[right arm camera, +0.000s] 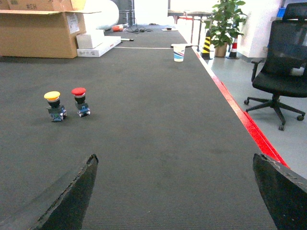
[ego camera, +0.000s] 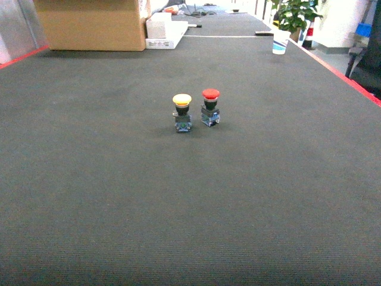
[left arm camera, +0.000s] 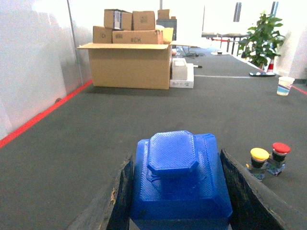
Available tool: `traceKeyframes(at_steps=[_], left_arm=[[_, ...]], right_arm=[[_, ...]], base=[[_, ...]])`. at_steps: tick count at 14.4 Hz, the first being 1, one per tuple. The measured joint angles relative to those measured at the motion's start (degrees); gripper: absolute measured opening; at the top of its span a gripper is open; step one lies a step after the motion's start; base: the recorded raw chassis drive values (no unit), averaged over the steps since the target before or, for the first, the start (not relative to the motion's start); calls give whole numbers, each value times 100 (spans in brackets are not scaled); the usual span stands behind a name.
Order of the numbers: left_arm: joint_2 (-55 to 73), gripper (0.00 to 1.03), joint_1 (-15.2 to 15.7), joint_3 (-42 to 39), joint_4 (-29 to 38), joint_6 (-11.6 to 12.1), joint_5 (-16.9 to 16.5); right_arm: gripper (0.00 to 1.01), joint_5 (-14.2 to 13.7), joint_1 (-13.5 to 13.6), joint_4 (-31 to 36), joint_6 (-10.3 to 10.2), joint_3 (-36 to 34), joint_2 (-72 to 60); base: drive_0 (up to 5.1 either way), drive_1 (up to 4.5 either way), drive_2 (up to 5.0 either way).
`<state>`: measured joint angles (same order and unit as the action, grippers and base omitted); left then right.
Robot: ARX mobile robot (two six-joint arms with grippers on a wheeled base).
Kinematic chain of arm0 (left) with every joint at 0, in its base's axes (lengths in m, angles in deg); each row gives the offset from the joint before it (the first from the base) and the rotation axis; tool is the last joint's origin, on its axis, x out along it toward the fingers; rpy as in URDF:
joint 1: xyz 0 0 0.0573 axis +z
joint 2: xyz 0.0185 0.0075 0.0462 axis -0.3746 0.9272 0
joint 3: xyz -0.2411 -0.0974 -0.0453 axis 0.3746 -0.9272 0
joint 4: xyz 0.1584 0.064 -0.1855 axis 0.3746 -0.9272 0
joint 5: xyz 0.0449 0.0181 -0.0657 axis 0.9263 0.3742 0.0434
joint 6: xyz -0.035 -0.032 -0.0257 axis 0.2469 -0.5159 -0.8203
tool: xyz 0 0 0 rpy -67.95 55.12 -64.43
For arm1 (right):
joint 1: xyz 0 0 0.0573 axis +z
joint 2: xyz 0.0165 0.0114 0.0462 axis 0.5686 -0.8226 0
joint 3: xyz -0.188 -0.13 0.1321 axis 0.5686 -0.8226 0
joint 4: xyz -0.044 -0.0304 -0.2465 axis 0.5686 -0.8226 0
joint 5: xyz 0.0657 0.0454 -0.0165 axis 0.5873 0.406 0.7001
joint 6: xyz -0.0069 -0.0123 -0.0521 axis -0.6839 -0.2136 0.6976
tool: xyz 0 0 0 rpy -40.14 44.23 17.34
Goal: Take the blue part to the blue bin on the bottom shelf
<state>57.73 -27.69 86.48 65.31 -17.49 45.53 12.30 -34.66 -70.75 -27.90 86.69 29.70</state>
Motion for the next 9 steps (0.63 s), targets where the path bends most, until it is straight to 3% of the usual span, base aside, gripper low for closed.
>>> traceKeyframes(at_steps=[1,2,7,9], left_arm=[[-1792,44,-81,-103,-1423,-22,116],[-2234,44,-61,-142,-1829,-28,138],[-3560,44,-184,-146,-3171,-39,271],[-3613,44,-227,-144,-3099,31,461]], right_arm=[[98,0,0,2,0,0,0],[98,0,0,2,2,0,0],[98,0,0,2,0,0,0],[98,0,0,2,0,0,0]], base=[[0,0,0],[0,0,0],[0,0,0],[0,0,0]])
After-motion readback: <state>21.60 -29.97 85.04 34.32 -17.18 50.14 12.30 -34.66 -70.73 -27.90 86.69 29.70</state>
